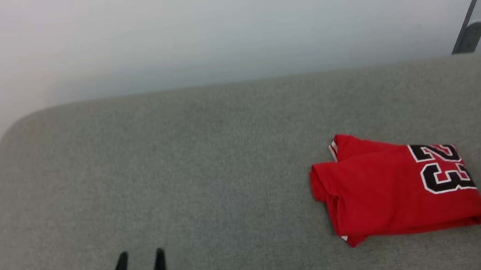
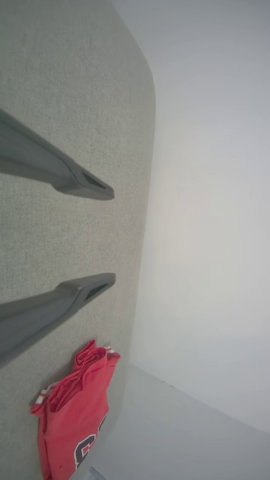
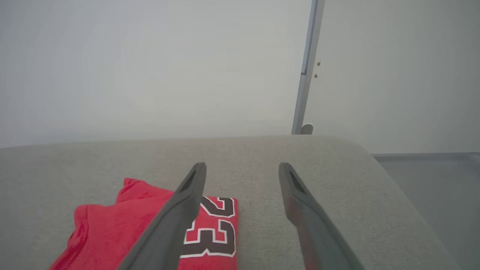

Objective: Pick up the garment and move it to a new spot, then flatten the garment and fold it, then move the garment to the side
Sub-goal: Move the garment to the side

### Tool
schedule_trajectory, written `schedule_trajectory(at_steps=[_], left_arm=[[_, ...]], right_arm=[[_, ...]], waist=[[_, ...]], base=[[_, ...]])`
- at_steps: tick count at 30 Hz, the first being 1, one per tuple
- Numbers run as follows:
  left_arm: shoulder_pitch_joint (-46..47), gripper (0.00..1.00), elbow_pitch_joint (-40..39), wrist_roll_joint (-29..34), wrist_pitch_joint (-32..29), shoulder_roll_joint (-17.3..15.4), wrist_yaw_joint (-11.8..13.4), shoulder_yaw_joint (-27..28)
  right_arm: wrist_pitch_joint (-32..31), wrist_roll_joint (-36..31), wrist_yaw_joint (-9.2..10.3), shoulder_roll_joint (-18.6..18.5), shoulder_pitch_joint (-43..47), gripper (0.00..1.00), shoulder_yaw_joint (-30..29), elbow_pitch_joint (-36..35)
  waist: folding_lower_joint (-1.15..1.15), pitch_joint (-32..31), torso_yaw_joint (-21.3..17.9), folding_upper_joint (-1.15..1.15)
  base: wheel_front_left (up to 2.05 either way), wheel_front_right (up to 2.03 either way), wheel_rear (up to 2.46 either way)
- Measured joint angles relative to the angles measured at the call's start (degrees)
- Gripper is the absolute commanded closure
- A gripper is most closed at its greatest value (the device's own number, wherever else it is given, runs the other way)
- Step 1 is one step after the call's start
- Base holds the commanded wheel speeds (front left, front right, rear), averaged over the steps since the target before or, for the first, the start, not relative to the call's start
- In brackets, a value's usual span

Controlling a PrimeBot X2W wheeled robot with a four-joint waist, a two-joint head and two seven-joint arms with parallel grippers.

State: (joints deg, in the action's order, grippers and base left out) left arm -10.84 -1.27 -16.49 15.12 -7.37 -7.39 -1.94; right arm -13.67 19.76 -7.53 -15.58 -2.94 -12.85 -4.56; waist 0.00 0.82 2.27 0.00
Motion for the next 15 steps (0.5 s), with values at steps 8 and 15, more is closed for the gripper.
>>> schedule_trajectory(at_steps=[8, 15], left_arm=[[6.09, 0.00, 2.60, -0.35, 0.00, -0.15, 0.00, -3.30], [10.68, 0.00, 3.60, -0.65, 0.00, -0.62, 0.00, -5.47]], right_arm=[[-28.39, 8.94, 0.01, -12.38, -8.77, 0.00, 8.16, 10.65], [-40.57, 17.04, 0.00, -15.81, -17.18, 0.00, 13.61, 14.07]], waist=[[0.00, 5.12, 0.52, 0.00], [0.00, 10.11, 0.57, 0.00]], base=[[0.00, 0.00, 0.00], [0.00, 0.00, 0.00]])
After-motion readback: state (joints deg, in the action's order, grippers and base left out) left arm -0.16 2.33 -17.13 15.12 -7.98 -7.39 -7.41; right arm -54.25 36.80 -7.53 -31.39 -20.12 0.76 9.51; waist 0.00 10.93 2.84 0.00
